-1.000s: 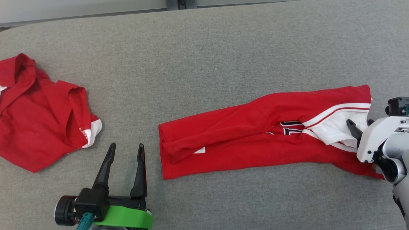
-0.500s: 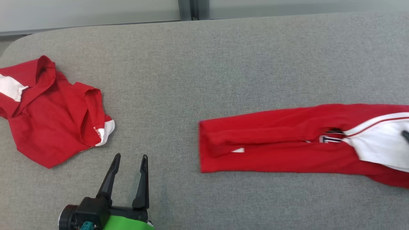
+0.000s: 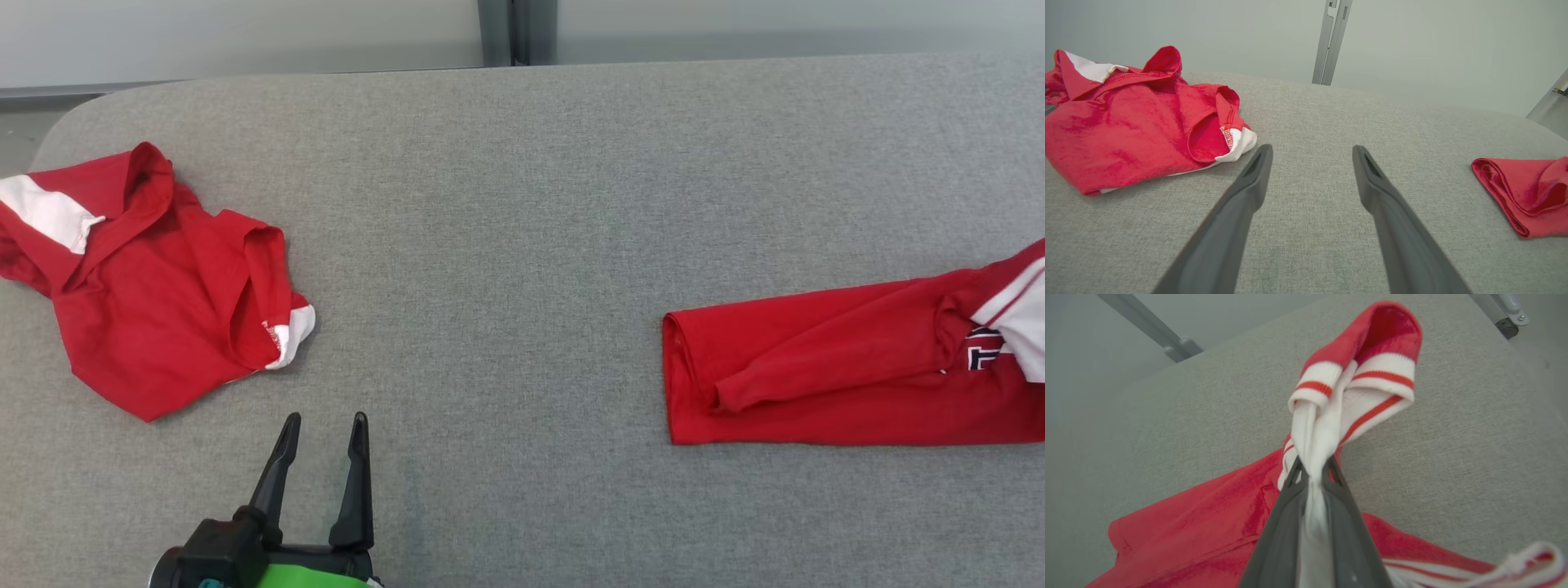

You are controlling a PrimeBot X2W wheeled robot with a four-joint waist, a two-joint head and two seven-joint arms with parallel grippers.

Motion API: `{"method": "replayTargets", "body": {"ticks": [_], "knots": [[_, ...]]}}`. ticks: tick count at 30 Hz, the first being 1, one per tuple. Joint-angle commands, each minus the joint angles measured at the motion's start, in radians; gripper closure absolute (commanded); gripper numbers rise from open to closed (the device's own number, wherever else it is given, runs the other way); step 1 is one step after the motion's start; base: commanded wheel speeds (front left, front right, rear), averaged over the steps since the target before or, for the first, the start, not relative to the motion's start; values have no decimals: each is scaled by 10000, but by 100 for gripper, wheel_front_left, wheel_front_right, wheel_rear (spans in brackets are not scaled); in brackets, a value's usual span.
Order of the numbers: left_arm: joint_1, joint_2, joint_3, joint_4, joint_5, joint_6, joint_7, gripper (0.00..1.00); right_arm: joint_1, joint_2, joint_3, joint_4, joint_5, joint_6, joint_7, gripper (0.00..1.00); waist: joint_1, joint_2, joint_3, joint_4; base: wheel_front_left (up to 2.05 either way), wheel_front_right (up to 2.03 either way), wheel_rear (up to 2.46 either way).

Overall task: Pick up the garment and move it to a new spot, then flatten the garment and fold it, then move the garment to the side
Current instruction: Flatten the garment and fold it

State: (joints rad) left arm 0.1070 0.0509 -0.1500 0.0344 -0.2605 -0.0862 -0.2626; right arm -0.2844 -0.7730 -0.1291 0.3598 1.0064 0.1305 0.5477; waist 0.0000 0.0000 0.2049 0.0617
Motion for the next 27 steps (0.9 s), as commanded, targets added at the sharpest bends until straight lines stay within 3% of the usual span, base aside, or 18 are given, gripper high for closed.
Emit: {"method": "replayTargets", "body": {"ticks": [1, 4, 9, 14, 23, 24, 25, 26, 27], "knots": [[172, -1, -24, -14, -109, 98, -28, 0, 305, 217, 315, -719, 137, 5, 235, 100, 0, 0, -81, -97, 0, 0, 0], [195, -1, -174, 1, -274, 209, -28, 0, 667, 747, 1216, -2464, 162, 5, 679, 100, 0, 0, -170, -229, 0, 0, 0], [-18, 3, -398, 99, -415, 372, -28, 0, 813, 1941, 2657, -3545, -546, 5, 601, 100, 0, 0, -278, -276, 0, 0, 0], [-107, 4, -526, 194, -466, 419, -28, 0, 321, 3363, 3770, -2857, -1688, 5, -382, 100, 0, 0, -408, -248, 0, 0, 0], [219, 2, -482, 225, -295, 334, -28, 0, -394, 4823, 4985, -755, -2537, 7, -1818, 100, 0, 0, -658, -124, 0, 0, 0], [238, 2, -494, 224, -291, 341, -28, 0, -453, 4913, 5050, -621, -2503, 7, -1917, 92, 0, 0, -664, -130, 0, 0, 0], [240, 2, -514, 228, -292, 354, -28, 0, -521, 5000, 5167, -541, -2434, 7, -2066, 30, 0, 0, -668, -138, 0, 0, 0], [256, 2, -525, 230, -294, 364, -28, 0, -568, 5034, 5174, -449, -2443, 7, -2243, 0, 0, 0, -673, -151, 0, 0, 0], [283, 2, -529, 227, -294, 379, -28, 0, -616, 5109, 5155, -355, -2445, 7, -2518, 0, 0, 0, -685, -179, 0, 0, 0]]}}
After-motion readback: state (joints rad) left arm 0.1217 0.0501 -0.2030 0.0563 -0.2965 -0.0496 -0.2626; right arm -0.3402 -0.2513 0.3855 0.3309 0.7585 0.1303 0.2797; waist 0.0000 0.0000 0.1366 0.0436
